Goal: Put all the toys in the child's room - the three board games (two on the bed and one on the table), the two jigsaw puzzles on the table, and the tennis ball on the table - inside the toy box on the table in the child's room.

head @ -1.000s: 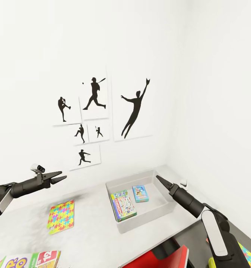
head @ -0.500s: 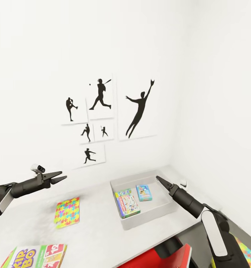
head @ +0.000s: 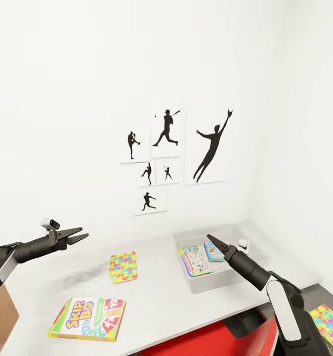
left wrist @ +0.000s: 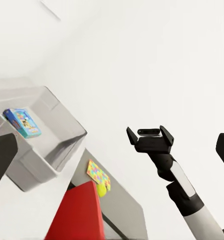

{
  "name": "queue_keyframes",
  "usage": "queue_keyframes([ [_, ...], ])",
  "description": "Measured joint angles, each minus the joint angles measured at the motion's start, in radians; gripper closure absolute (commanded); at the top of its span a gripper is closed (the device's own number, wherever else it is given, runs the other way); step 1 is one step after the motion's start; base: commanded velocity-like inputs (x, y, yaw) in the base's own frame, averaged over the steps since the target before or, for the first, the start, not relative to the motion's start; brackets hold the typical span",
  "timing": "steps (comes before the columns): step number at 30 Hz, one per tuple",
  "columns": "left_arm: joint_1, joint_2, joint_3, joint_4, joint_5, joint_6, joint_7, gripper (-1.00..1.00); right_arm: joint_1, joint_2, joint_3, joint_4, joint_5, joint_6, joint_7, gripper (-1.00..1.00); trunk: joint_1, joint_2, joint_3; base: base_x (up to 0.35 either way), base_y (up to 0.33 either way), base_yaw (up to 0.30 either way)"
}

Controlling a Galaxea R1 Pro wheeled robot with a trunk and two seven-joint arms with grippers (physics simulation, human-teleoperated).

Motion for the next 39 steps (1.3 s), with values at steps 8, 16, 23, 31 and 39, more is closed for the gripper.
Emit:
queue_keyframes([
  [8,0.0,0.001,0.001,0.0,0.0,0.0,0.0,-1.0,0.0,-0.001,0.0,0.002,0.0,0.0,-0.001,-1.0,0.0,0.0,0.009,-0.141,0.249,0.223],
  [16,0.0,0.002,0.001,0.0,0.001,0.0,0.0,-1.0,0.0,0.0,0.0,0.002,0.0,0.0,-0.003,-1.0,0.0,0.0,0.017,-0.063,0.271,0.235],
  [23,0.0,0.003,0.001,0.0,0.001,0.0,0.0,-1.0,0.0,-0.001,0.0,0.002,0.0,0.0,-0.014,-1.0,0.0,0.0,0.024,-0.006,0.278,0.24],
  [31,0.0,0.003,0.001,0.0,0.001,0.0,0.0,-1.0,0.0,0.0,0.0,0.002,0.0,0.0,-0.028,-1.0,0.0,0.0,0.032,-0.001,0.279,0.244],
  [39,0.0,0.002,0.001,0.0,0.001,0.0,0.0,-1.0,0.0,0.0,0.0,0.002,-0.001,0.001,-0.031,-1.0,0.0,0.0,0.039,0.0,0.279,0.245],
])
